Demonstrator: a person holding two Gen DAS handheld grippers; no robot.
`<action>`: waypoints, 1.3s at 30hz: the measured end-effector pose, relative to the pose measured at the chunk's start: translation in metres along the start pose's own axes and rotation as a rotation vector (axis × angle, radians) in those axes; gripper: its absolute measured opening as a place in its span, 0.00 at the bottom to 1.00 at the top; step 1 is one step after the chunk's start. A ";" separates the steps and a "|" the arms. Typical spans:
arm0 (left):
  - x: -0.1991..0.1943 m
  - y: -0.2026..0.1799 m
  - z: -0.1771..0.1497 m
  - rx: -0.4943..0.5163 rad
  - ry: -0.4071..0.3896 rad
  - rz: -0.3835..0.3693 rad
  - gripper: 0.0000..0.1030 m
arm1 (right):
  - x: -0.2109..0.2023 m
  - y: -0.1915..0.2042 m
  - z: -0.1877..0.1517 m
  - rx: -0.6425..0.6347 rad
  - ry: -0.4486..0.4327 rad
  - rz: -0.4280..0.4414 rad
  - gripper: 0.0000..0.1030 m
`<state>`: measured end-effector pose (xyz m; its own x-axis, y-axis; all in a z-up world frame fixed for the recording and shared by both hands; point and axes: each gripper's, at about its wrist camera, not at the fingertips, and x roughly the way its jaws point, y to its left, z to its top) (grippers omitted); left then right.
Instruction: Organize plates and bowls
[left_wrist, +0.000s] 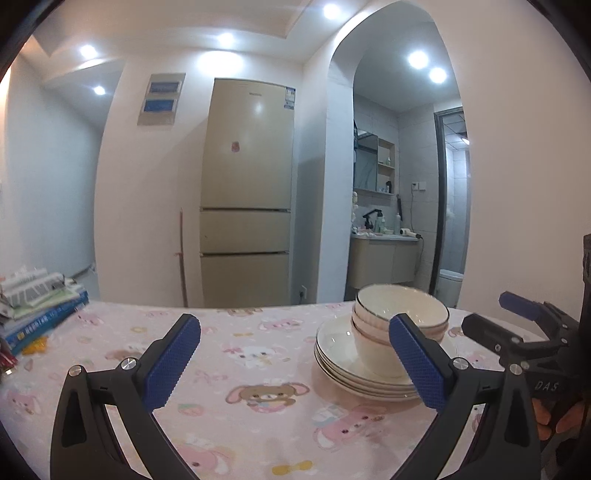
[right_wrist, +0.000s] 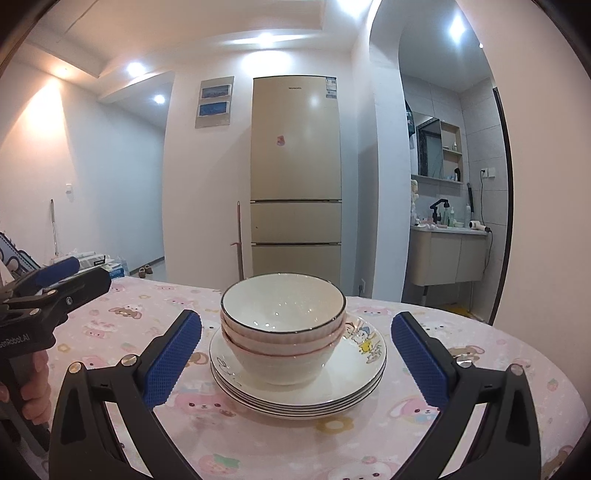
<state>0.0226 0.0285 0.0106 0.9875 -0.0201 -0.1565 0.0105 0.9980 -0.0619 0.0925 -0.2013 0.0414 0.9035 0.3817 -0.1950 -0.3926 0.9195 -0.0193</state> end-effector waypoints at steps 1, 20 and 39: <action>0.004 0.000 -0.002 0.006 0.019 0.000 1.00 | 0.000 0.000 0.000 -0.008 0.004 -0.007 1.00; 0.021 0.000 -0.010 0.010 0.133 0.023 1.00 | 0.018 -0.009 -0.004 0.031 0.113 -0.053 1.00; 0.017 -0.008 -0.010 0.048 0.119 0.010 1.00 | 0.004 0.010 -0.007 0.002 0.113 -0.059 1.00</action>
<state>0.0379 0.0194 -0.0016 0.9619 -0.0147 -0.2730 0.0115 0.9998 -0.0134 0.0910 -0.1917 0.0341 0.8997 0.3143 -0.3031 -0.3392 0.9402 -0.0321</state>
